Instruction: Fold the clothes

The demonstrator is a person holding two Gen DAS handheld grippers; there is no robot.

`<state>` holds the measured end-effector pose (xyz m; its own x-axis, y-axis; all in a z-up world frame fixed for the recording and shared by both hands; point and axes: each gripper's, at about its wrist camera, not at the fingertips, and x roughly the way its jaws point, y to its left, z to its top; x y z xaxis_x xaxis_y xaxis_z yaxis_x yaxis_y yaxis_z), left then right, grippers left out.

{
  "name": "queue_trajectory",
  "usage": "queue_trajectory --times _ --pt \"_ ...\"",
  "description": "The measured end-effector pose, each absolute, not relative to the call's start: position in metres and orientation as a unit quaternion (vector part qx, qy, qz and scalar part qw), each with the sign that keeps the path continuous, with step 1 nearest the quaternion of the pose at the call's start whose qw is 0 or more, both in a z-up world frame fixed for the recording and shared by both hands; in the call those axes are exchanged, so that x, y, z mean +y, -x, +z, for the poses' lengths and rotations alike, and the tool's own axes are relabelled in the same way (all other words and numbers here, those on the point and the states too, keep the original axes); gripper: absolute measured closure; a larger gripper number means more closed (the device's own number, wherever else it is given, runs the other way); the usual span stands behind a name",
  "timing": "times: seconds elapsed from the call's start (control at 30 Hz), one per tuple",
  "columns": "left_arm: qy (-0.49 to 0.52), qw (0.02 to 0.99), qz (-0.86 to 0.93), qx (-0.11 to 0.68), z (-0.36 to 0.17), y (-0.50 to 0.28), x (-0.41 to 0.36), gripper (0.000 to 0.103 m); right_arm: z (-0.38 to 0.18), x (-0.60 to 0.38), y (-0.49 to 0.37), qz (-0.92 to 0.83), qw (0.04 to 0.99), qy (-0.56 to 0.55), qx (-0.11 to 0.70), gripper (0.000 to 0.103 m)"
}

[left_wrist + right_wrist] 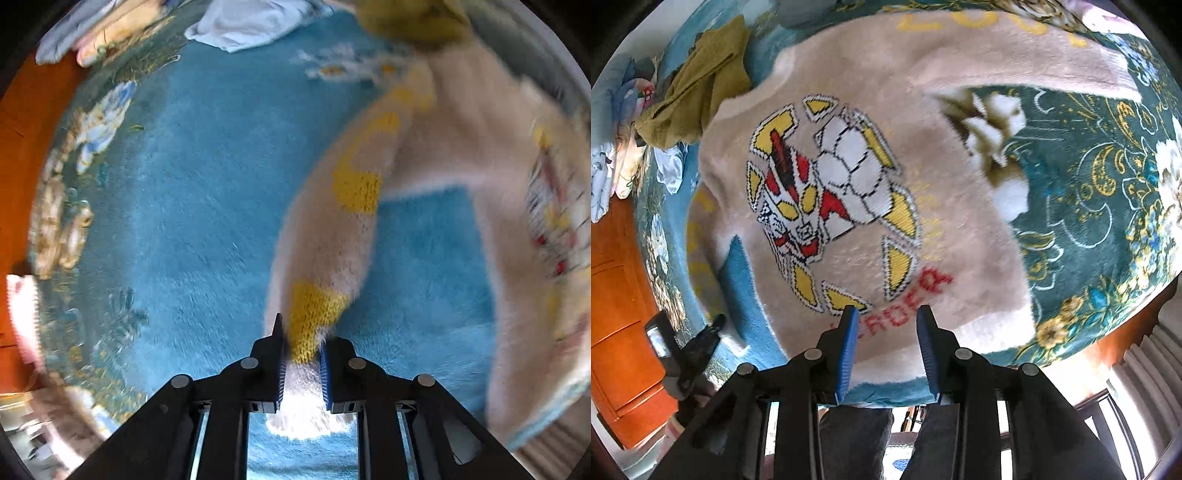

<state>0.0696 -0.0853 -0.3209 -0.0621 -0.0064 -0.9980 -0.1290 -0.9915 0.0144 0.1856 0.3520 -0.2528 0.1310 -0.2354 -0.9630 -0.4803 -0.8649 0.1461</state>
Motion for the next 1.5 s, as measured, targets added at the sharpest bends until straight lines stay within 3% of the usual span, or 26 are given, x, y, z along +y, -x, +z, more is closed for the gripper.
queue_trajectory --times 0.13,0.47,0.63,0.7,0.77,1.1,1.33,1.5 --pt "0.687 0.095 0.720 0.010 -0.312 -0.024 -0.137 0.087 -0.251 0.334 -0.182 0.615 0.108 0.742 0.243 0.070" --pt "0.714 0.062 0.687 -0.123 -0.350 0.068 -0.213 0.081 -0.253 0.308 -0.190 0.608 0.123 0.746 0.241 0.070" --pt "0.689 0.028 0.704 -0.169 -0.330 0.053 -0.227 0.047 -0.236 0.321 -0.193 0.626 0.135 0.724 0.257 0.070" --pt "0.665 0.002 0.722 -0.193 -0.312 0.045 -0.235 0.043 -0.228 0.333 -0.195 0.635 0.145 0.709 0.270 0.070" --pt "0.637 -0.023 0.739 -0.217 -0.291 0.036 -0.242 0.041 -0.219 0.350 -0.197 0.647 0.159 0.686 0.291 0.063" --pt "0.580 -0.028 0.757 -0.300 -0.198 -0.006 -0.144 0.037 -0.201 0.480 -0.214 0.682 0.220 0.549 0.431 0.057" --pt "0.559 -0.053 0.782 -0.272 -0.124 -0.023 -0.057 0.035 -0.233 0.600 -0.212 0.657 0.261 0.484 0.515 0.057" --pt "0.564 -0.093 0.785 -0.237 -0.102 -0.028 -0.012 0.035 -0.272 0.670 -0.206 0.632 0.277 0.471 0.550 0.057"
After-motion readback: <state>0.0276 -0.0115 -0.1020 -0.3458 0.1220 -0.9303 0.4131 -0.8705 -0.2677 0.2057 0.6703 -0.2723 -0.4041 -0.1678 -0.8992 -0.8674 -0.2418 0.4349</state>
